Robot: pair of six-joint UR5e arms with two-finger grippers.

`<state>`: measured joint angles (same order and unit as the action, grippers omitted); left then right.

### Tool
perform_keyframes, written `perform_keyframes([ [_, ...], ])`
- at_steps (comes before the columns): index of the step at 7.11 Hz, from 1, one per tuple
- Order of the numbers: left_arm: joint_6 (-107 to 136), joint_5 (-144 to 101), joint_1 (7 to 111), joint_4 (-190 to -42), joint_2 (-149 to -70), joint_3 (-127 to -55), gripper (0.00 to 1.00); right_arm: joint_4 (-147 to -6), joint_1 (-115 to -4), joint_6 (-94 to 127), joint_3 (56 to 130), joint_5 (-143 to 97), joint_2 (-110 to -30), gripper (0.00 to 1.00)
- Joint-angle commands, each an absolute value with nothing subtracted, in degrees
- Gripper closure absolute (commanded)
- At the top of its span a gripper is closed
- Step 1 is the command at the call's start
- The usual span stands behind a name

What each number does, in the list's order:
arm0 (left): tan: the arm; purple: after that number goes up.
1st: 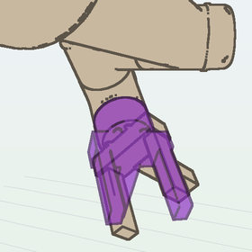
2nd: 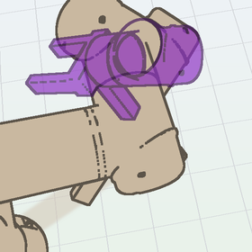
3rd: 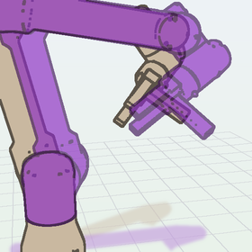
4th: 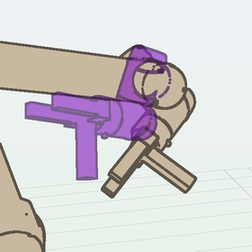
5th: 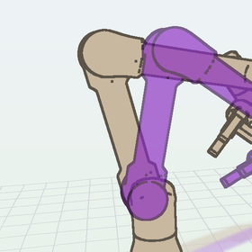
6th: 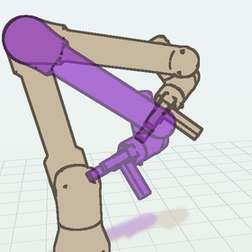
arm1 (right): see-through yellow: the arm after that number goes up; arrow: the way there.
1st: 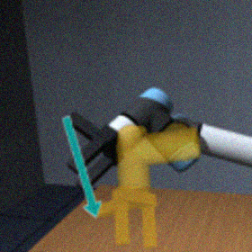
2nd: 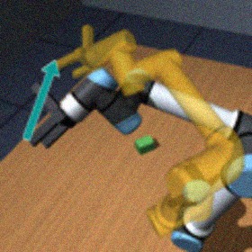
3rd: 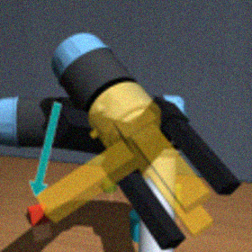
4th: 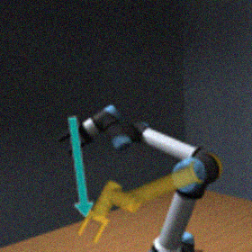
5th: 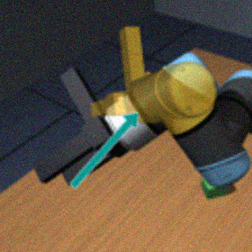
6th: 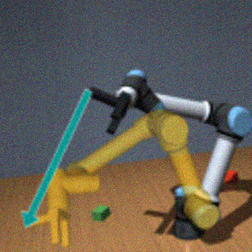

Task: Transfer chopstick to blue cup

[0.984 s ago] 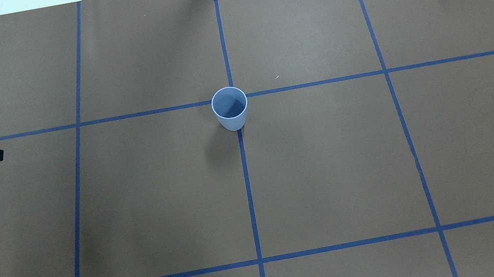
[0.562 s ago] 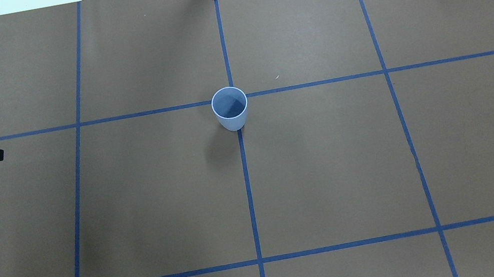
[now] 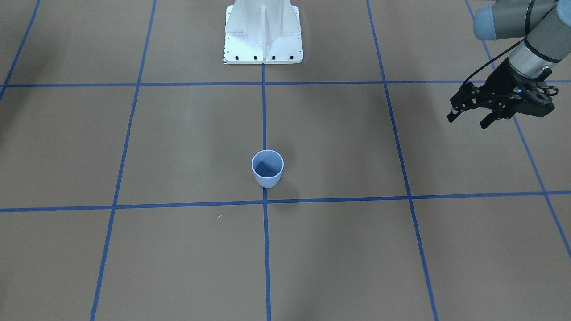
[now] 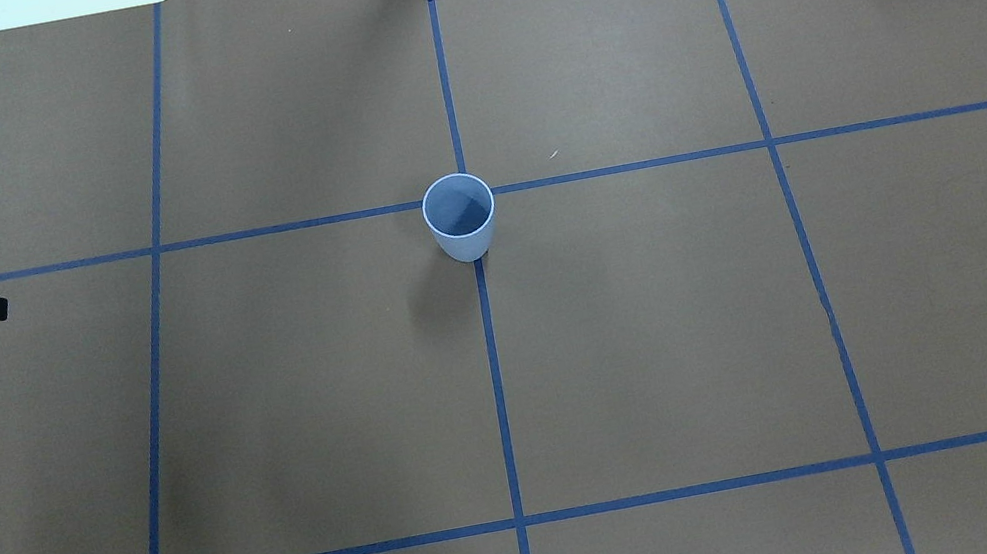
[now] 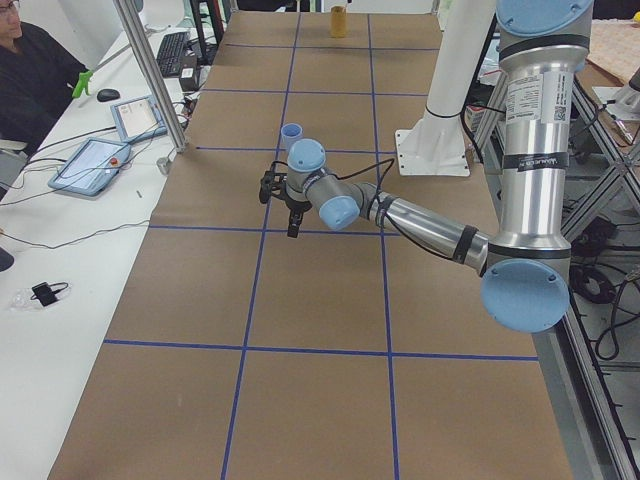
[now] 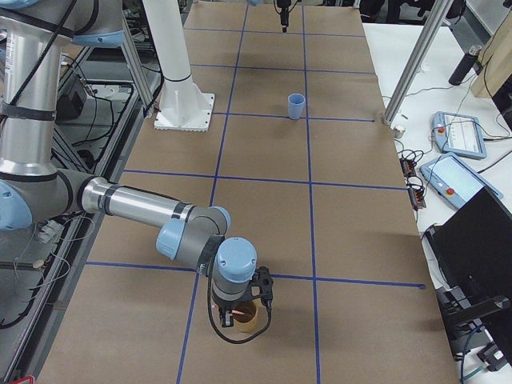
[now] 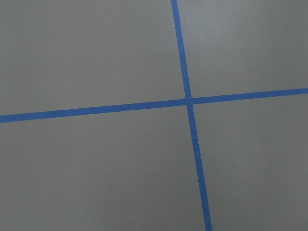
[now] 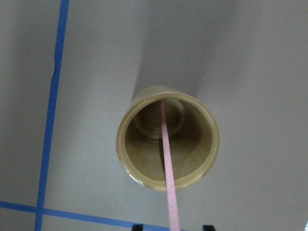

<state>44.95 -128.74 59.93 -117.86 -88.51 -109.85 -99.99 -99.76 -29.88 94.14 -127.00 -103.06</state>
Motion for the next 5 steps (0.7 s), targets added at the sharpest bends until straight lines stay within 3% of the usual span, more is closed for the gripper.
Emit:
perform_keyframes([
  [1, 45.1, -128.6, 59.9, -117.9, -88.5, -109.8, 0.02, -99.9, -100.0, -29.9, 94.3, -127.2, -103.9, 0.8],
  [5, 45.4, -128.3, 59.9, -117.9, -88.5, -109.9, 0.02, -99.9, -100.2, -29.8, 94.9, -127.1, -102.8, 0.84],
])
